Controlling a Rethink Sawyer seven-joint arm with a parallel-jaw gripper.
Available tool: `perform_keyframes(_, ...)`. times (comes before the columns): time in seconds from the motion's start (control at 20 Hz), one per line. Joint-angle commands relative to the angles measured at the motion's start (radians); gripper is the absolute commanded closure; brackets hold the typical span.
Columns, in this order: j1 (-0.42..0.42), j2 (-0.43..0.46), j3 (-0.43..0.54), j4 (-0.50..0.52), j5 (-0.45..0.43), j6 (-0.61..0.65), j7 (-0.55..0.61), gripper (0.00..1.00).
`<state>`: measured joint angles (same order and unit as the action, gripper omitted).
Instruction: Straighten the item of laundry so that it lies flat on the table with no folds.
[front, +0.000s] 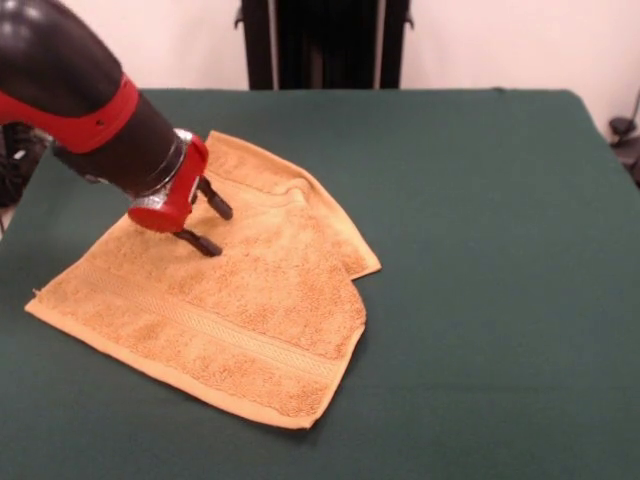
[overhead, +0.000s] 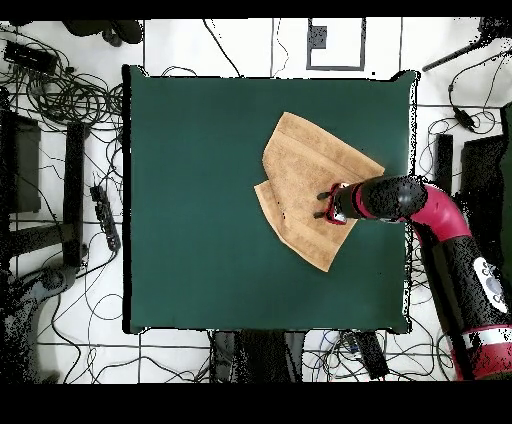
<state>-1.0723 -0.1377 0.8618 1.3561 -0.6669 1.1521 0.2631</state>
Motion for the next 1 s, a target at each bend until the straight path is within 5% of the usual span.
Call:
perform_keyframes(0.05,-0.021,0.245,-0.114,-0.254,-0.423,-0.301,-0.614,0.0)
perform_keyframes(0.6,-0.059,0.24,-0.058,-0.233,-0.387,-0.237,-1.147,0.0)
perform_keyframes(1.0,-0.132,0.291,0.064,-0.248,-0.335,-0.131,-1.695,0.0)
